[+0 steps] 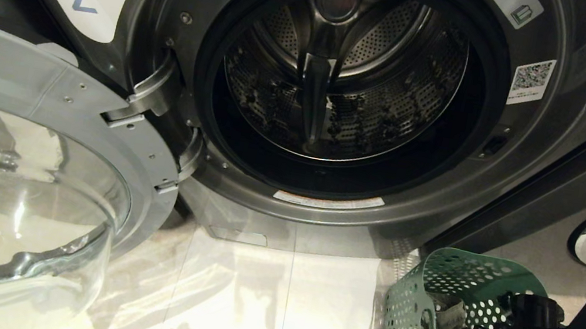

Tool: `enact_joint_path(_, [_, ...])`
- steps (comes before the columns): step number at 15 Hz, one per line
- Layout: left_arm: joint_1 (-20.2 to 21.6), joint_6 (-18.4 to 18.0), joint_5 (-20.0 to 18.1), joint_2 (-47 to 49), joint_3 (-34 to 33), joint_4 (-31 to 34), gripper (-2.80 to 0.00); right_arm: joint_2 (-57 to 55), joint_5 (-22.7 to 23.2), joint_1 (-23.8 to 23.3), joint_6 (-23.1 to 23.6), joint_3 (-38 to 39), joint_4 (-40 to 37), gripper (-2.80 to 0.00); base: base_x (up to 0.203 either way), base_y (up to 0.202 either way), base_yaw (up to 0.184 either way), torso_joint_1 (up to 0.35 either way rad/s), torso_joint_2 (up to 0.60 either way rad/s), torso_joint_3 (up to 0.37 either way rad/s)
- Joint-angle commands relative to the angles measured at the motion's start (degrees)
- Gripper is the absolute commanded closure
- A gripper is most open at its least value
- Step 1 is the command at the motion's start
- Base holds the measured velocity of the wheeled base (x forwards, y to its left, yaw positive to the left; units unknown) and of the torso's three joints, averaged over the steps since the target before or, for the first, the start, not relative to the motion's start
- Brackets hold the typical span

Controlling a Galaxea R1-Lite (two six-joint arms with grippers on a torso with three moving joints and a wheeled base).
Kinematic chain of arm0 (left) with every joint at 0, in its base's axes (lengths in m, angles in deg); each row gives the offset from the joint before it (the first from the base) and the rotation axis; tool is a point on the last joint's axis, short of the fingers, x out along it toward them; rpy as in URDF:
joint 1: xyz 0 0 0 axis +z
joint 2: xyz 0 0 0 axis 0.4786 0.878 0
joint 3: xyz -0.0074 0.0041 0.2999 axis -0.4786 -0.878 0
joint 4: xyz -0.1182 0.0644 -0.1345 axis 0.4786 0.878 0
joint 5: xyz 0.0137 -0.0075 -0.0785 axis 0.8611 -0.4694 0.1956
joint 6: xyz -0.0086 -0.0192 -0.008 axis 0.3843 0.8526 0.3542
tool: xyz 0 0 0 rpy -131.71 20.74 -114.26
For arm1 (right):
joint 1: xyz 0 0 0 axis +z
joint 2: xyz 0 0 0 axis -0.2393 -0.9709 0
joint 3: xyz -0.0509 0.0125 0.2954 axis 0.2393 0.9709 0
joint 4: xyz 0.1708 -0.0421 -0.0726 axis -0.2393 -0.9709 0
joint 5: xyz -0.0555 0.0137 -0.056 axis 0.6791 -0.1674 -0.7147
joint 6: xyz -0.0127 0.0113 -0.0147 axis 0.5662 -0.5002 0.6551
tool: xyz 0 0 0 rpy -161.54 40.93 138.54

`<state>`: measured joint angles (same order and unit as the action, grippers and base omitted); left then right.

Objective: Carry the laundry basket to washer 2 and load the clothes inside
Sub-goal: Place the clothes into the washing machine

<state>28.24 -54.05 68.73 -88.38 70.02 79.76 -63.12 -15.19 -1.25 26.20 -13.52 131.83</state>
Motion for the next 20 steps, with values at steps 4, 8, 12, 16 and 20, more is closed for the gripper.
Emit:
enact_joint_path(4, [0.0, 0.0, 0.0, 0.1, 0.0, 0.0, 0.00, -10.7, 0.3, 0.3, 0.8, -7.5, 6.5, -2.80, 0.000, 0.000, 0.000, 0.000, 0.00, 0.000])
enact_joint_path(8, [0.0, 0.0, 0.0, 0.1, 0.0, 0.0, 0.00, -14.0, 3.0, 1.0, 0.9, -10.8, 10.0, -2.80, 0.000, 0.000, 0.000, 0.000, 0.00, 0.000])
enact_joint_path(12, [0.0, 0.0, 0.0, 0.1, 0.0, 0.0, 0.00, -13.0, 4.0, 1.6, -3.4, -11.5, 10.8, -2.80, 0.000, 0.000, 0.000, 0.000, 0.00, 0.000])
enact_joint_path(16, [0.0, 0.0, 0.0, 0.1, 0.0, 0.0, 0.00, -14.4, 3.5, 2.3, -7.4, -14.9, 13.5, -2.80, 0.000, 0.000, 0.000, 0.000, 0.00, 0.000])
enact_joint_path(20, [0.0, 0.0, 0.0, 0.1, 0.0, 0.0, 0.00, -17.4, 2.4, 2.7, -8.8, -18.0, 14.1, -2.80, 0.000, 0.000, 0.000, 0.000, 0.00, 0.000])
